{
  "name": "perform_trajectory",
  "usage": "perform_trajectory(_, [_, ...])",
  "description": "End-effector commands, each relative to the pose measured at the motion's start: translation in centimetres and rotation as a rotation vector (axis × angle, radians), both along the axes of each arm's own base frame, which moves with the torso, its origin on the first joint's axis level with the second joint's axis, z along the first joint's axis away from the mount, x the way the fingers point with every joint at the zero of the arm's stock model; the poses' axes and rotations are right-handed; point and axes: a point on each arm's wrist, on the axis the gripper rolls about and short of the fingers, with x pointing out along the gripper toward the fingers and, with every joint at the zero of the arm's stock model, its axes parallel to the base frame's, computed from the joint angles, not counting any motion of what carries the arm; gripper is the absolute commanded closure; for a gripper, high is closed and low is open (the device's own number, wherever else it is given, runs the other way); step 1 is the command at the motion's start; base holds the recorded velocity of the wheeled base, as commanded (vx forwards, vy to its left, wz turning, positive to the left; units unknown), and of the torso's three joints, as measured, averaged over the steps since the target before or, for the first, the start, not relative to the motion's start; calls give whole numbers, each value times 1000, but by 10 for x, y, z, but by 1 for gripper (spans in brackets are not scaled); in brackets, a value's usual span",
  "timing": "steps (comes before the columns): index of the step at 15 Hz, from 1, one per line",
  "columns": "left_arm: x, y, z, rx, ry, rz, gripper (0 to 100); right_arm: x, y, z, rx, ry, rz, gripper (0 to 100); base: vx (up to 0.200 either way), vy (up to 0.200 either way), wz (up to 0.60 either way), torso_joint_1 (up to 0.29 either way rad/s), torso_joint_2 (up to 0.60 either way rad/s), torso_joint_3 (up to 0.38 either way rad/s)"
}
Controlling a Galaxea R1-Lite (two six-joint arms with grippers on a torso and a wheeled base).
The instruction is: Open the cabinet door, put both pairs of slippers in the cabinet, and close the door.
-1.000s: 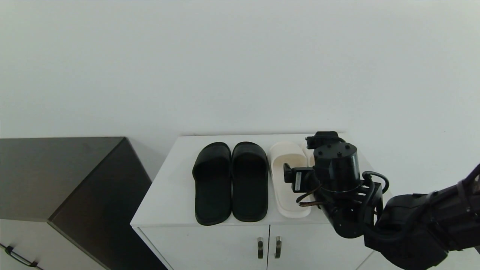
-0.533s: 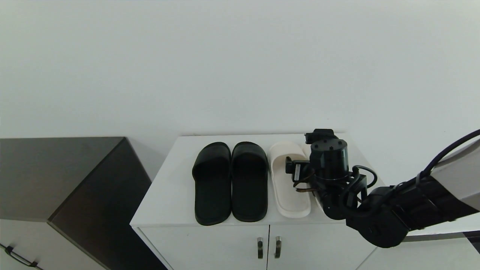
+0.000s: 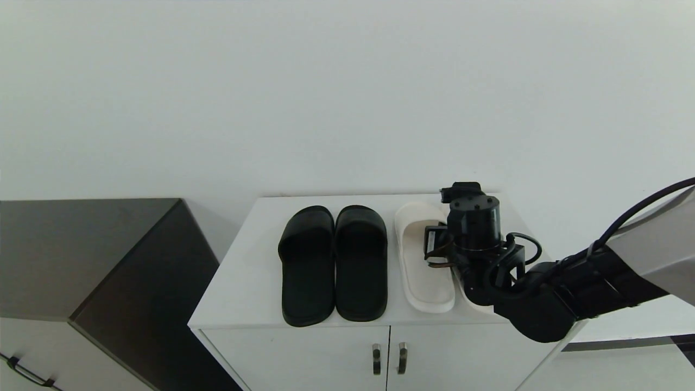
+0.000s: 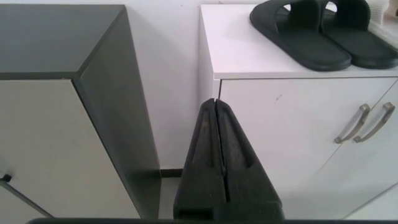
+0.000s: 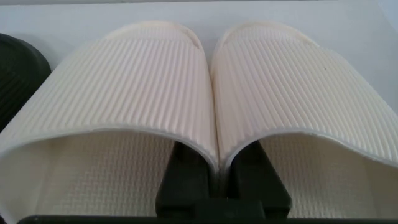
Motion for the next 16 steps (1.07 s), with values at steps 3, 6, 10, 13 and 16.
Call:
perform_trajectory(3, [0, 0, 0, 13, 0, 0, 100, -16, -11, 27, -20, -55, 27, 100, 0, 0, 0, 0, 0, 0])
perform_trajectory(6, [0, 0, 0, 15, 0, 0, 100, -46, -20, 51, -25, -85, 166, 100, 0, 0, 0, 0, 0, 0])
perform_trajectory(10, [0, 0, 0, 16, 0, -5, 100, -114, -34, 83, -15, -45, 506, 100, 0, 0, 0, 0, 0, 0])
perform_trajectory(13, [0, 0, 0, 9, 0, -9, 100, -145, -40, 81, -37, 67, 738, 100, 0, 0, 0, 0, 0, 0])
perform_trajectory(16, [0, 0, 0, 9, 0, -9, 100, -150, -31, 66, -62, 118, 773, 100, 0, 0, 0, 0, 0, 0])
